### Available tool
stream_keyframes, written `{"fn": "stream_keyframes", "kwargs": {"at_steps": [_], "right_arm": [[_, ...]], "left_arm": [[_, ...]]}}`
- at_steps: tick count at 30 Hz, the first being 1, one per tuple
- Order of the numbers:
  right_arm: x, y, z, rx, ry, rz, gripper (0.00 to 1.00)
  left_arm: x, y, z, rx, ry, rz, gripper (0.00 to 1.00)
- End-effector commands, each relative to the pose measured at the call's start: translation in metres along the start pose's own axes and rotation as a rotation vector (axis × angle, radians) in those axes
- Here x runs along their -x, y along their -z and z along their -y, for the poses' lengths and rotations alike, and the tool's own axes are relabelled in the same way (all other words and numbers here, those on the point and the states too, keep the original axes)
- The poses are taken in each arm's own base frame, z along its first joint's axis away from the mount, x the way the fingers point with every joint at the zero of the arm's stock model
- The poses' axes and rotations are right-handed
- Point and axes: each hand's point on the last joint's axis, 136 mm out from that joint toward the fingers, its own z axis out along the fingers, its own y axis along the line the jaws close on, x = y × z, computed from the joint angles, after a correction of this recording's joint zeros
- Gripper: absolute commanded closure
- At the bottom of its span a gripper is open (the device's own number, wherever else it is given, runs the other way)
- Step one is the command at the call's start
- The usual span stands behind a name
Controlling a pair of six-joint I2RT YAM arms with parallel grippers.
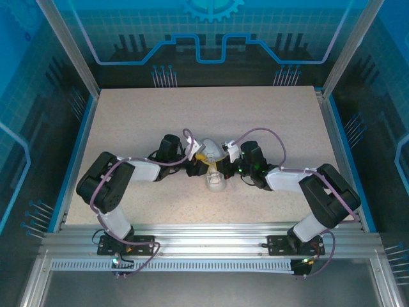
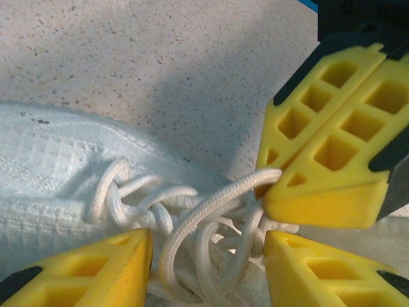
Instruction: Tie the shoes
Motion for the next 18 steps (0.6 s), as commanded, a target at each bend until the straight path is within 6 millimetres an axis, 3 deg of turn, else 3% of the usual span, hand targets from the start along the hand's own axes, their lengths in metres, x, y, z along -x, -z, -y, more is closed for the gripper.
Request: {"fn": "stream_keyframes", "kwargs": {"at_steps": [1, 4, 7, 13, 18], "right_arm": [[0.016, 0.007, -0.007, 0.029, 0.014, 0.050, 0.97], [0.017, 0.007, -0.009, 0.037, 0.017, 0.053, 0.97], [0.016, 0.007, -0.010, 0.042, 0.016, 0.052, 0.97], [0.015, 0.009, -0.016, 0.072, 0.014, 0.043, 0.90], [0.014, 0.015, -0.027, 0.118, 0.009, 0.022, 0.67]], "left_arm": [[0.000, 0.001, 0.012, -0.051, -0.019, 0.007, 0.51], [-0.002, -0.001, 0.012, -0.054, -0.017, -0.003, 0.53], [0.000, -0.004, 0.009, -0.049, -0.006, 0.002, 0.63], [0.004, -0.008, 0.003, -0.027, 0.004, 0.015, 1.00], [0.004, -0.017, 0.004, 0.008, -0.032, 0.016, 1.00]]}}
